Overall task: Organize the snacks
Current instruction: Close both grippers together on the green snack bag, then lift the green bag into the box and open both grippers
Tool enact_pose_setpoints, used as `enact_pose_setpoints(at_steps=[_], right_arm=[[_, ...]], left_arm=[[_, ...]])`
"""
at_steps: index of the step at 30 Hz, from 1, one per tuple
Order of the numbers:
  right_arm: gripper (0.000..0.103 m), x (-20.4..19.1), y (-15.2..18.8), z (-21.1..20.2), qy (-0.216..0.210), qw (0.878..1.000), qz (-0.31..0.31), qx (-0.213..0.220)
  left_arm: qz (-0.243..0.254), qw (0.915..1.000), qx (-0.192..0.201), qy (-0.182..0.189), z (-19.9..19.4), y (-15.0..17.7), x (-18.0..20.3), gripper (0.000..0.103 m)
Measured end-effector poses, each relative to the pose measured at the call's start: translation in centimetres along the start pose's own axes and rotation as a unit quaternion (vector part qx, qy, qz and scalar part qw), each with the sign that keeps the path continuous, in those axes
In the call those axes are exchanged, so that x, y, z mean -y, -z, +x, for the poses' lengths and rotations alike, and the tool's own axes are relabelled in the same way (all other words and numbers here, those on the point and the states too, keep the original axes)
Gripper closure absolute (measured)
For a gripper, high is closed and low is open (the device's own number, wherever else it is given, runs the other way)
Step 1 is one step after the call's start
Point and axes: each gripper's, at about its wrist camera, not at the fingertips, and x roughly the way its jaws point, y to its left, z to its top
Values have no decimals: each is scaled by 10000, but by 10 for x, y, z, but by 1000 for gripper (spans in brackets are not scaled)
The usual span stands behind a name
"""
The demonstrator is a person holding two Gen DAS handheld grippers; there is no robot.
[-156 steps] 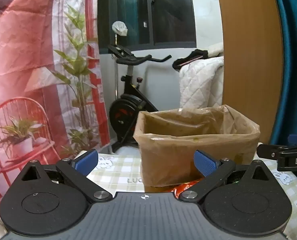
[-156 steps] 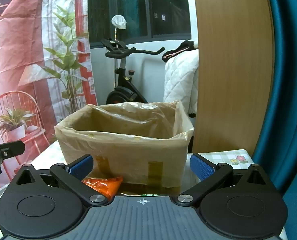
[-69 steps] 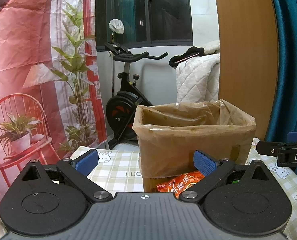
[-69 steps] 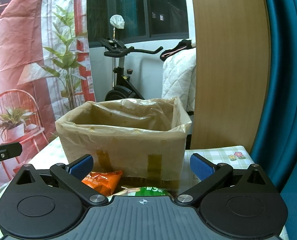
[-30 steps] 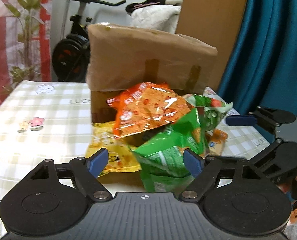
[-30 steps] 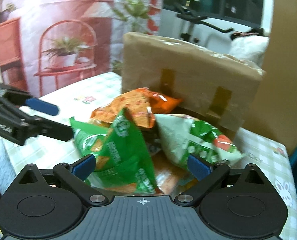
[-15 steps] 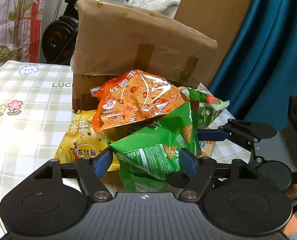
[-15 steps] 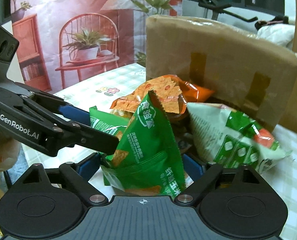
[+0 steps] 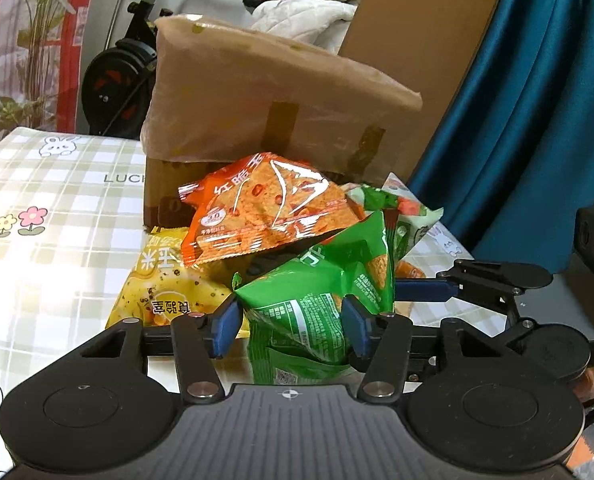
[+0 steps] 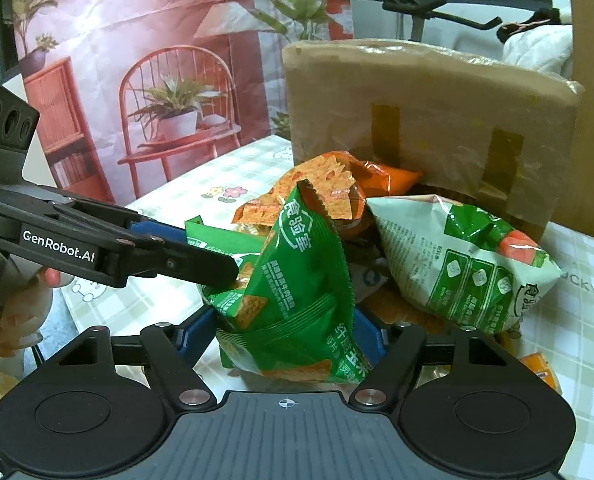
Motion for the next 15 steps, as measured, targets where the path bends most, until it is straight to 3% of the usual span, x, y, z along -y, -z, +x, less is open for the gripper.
enact_pose_setpoints(at_steps=[8, 15], right_arm=[[33, -8, -11, -28, 82, 9992, -46, 377], [33, -10, -43, -53, 261, 9959, -95, 856]], left_arm=[[149, 9993, 335, 15, -21, -13, 13, 46], [444, 9961, 759, 102, -36, -47, 27, 47]])
